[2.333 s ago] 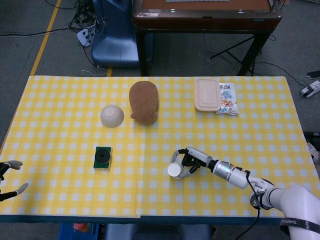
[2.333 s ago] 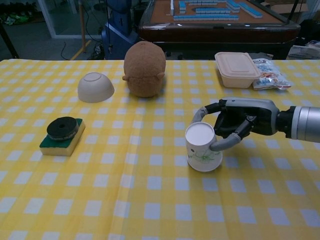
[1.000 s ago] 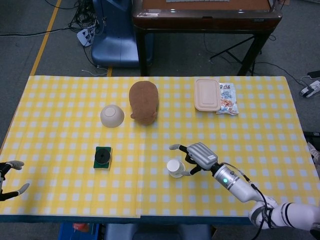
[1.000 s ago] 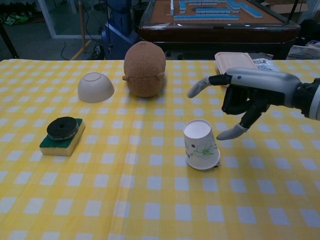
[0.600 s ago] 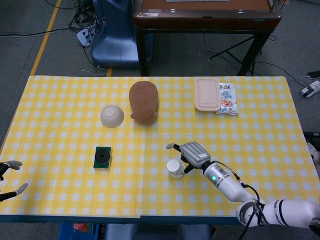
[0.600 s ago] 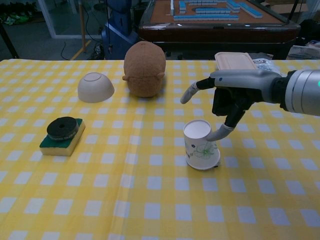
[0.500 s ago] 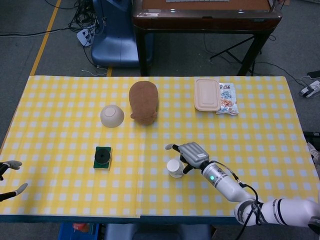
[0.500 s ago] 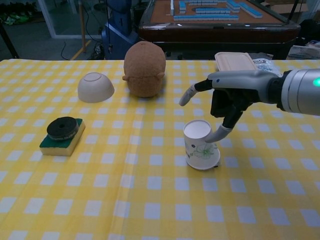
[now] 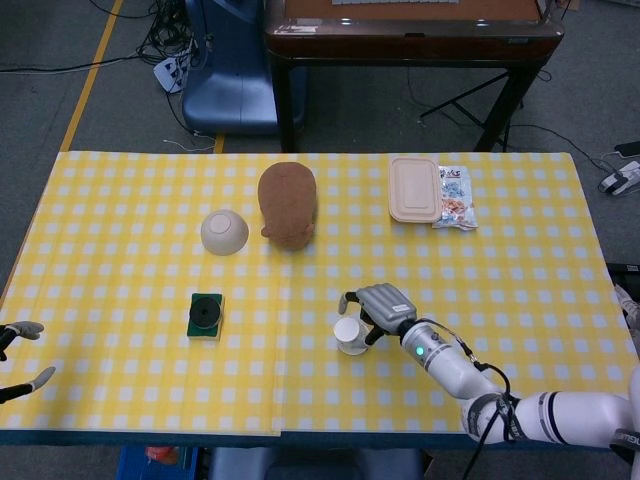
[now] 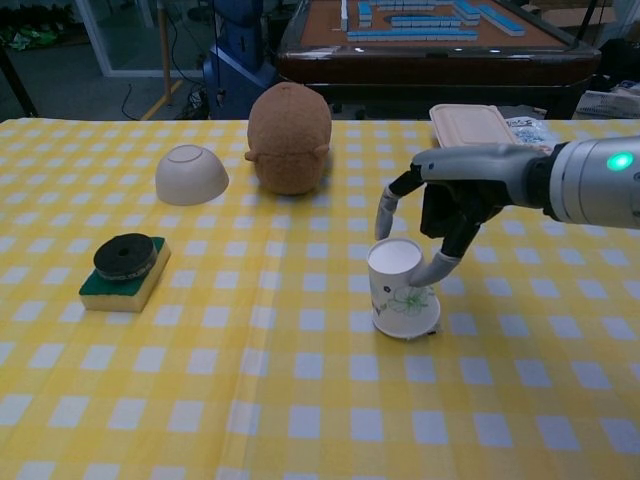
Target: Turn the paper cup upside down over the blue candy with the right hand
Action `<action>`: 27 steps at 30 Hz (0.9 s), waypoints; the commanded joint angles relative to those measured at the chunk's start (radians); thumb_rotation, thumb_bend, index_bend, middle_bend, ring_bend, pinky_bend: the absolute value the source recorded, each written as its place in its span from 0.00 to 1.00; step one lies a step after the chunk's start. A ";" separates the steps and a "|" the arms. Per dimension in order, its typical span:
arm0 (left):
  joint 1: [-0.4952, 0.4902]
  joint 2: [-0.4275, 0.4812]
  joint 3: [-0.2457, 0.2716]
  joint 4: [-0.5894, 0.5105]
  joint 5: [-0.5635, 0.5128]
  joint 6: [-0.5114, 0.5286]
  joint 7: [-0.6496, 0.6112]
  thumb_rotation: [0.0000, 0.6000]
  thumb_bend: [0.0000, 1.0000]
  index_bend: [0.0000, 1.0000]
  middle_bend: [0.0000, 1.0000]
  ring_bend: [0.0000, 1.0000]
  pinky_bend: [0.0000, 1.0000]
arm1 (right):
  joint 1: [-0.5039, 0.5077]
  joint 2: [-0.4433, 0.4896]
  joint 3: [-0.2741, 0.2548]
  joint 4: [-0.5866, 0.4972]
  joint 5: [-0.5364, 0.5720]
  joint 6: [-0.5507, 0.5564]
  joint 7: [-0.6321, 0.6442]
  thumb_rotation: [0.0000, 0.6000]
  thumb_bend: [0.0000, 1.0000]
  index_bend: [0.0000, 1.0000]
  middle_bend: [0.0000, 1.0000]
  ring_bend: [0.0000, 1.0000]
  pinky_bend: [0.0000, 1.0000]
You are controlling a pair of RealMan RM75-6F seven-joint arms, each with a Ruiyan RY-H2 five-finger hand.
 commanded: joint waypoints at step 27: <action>-0.002 -0.005 0.001 0.000 -0.003 -0.007 0.020 1.00 0.14 0.45 0.44 0.35 0.52 | -0.152 0.018 -0.035 0.084 -0.306 -0.008 0.246 1.00 0.00 0.34 1.00 1.00 1.00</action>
